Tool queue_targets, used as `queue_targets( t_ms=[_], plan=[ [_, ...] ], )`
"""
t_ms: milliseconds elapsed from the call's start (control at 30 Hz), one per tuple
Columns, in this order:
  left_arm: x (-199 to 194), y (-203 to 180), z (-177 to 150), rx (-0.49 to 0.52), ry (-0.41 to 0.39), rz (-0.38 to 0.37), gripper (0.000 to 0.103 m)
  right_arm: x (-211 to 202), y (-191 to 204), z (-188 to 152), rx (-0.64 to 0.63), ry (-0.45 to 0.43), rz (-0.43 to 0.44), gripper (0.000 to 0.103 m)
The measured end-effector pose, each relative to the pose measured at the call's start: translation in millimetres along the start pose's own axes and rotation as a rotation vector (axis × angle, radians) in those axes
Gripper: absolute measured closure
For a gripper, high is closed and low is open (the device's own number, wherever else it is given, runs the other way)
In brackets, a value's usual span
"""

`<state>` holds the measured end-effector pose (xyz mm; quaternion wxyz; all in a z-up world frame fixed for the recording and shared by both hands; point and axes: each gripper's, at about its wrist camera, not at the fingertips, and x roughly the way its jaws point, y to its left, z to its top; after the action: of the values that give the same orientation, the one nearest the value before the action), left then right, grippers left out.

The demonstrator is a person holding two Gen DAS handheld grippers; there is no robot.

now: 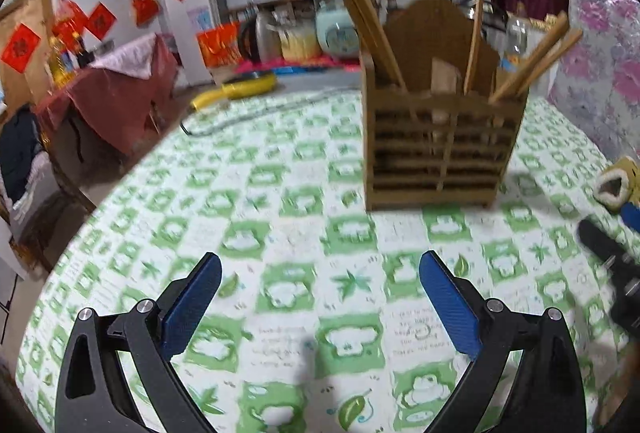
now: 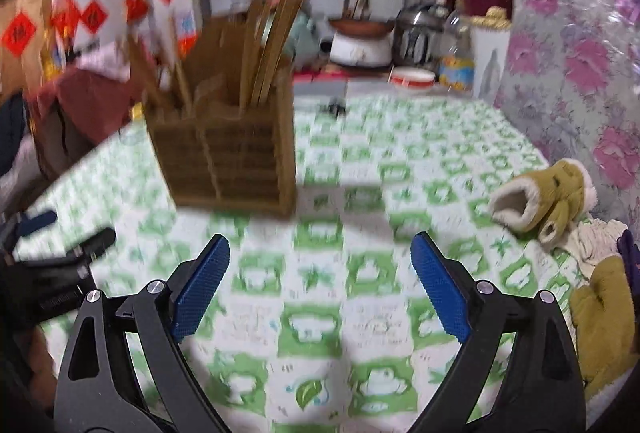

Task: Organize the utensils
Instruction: 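Pull both open tools back from the holder and scan the table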

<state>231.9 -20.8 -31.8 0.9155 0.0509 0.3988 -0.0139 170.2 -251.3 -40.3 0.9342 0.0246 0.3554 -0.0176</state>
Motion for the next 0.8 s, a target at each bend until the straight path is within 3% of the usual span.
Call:
queue_targets(
  t_ms=[200,400,500,800],
  plan=[
    [17.3,-1.8,-15.3,0.009,0.127,-0.083,0.006,19.8,6.8,-17.5,-0.051,0.126,0.013,0.014],
    [39.7,-15.0,-26.5,0.073,0.24,-0.083,0.005,40.2,-3.1,-20.3,-0.001,0.236,0.045,0.012],
    [40.5,-14.6,-26.5,0.068,0.242,-0.094,0.004,54.9,-4.9,-23.8,0.018,0.316,0.066,0.006],
    [42.2,-8.9,-25.5,0.044,0.259,-0.12,0.004,56.5,4.5,-22.7,-0.009,0.33,0.038,0.005]
  ],
)
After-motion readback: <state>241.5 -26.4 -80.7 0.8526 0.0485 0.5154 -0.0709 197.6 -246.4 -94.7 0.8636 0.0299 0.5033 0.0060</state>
